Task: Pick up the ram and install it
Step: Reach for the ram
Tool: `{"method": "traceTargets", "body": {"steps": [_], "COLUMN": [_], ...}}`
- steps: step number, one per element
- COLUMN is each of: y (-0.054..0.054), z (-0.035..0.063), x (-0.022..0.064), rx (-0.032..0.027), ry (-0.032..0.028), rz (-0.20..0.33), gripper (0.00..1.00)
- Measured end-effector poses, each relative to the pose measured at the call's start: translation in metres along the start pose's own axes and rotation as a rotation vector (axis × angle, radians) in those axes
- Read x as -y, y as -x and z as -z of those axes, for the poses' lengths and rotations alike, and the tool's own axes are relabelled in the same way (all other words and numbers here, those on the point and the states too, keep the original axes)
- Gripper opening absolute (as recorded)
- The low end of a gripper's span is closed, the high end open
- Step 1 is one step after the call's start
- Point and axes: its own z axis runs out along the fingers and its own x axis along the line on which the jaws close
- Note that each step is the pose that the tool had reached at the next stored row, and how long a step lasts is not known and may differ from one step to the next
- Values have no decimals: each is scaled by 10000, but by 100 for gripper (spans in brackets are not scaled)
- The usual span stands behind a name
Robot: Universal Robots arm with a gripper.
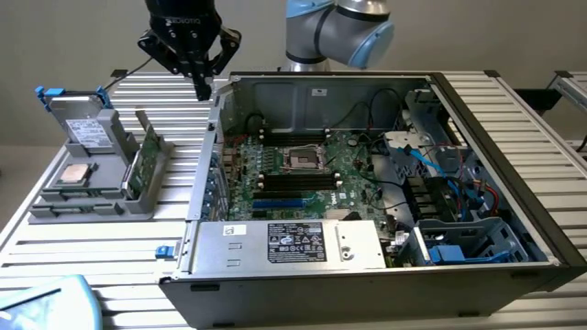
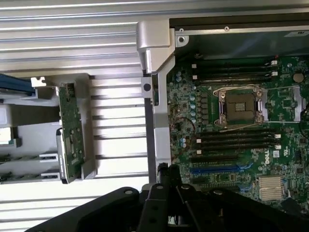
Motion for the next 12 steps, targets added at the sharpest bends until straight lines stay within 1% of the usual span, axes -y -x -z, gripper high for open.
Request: {"method": "traceTargets", "body": {"steps": [12], "y": [-544], "z": [-11], "x": [40], "rx": [0], "ry": [0], "rz": [0], "gripper": [11]}}
